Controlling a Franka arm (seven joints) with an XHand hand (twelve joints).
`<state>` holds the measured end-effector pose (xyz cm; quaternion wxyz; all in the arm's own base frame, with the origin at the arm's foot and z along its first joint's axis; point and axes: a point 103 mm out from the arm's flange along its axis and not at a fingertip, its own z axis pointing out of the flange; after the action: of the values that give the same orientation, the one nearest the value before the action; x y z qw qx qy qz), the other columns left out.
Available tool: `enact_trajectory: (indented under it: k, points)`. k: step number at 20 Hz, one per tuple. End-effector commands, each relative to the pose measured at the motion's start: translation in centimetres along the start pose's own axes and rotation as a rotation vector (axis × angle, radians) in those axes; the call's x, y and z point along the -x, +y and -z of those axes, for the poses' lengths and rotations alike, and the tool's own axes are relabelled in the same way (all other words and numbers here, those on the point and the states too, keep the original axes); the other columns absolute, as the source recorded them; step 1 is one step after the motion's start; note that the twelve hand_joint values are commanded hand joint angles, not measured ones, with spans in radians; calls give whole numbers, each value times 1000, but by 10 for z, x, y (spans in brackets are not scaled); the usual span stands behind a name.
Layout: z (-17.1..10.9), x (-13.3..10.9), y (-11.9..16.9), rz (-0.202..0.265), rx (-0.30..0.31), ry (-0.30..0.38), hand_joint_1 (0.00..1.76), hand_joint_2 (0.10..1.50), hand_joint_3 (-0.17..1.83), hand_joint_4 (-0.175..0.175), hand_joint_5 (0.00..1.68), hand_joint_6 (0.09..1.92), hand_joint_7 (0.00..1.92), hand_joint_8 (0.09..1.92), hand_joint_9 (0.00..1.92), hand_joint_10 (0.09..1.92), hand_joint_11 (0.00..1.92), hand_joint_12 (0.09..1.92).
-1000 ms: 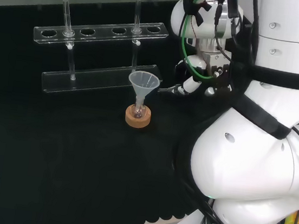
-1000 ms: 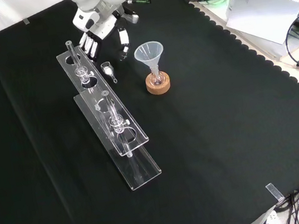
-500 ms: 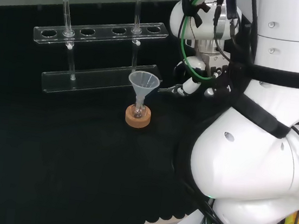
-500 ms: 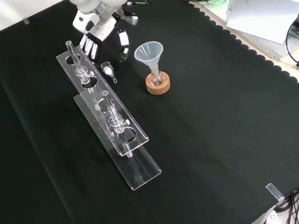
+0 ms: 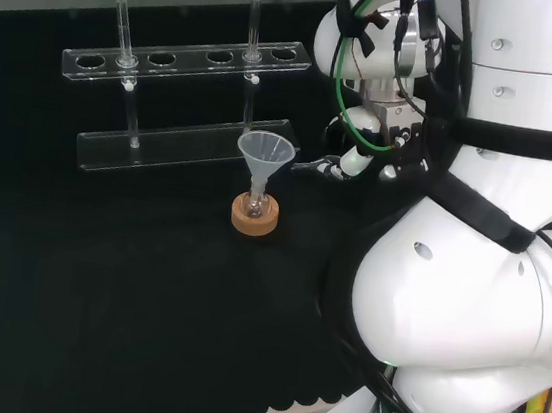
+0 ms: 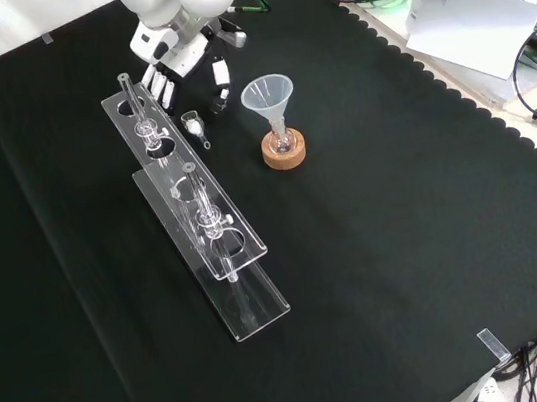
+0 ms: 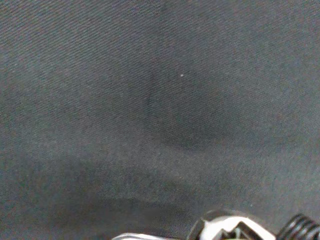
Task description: Pick up the weighing funnel.
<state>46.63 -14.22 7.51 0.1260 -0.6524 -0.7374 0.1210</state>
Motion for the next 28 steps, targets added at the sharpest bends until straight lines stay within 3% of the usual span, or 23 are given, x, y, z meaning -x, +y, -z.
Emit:
enact_trajectory:
  k: [1,11,28]
  points:
    - [-2,0,2,9,-4,-3,878,625,604,-52,604,233,339,689,567,600,265,1366]
    - [-5,-1,3,3,8,-44,898,619,623,-29,594,718,337,696,570,603,261,1369]
    - [-6,-9,8,-5,-4,-86,919,613,649,-15,638,876,338,700,573,604,260,1368]
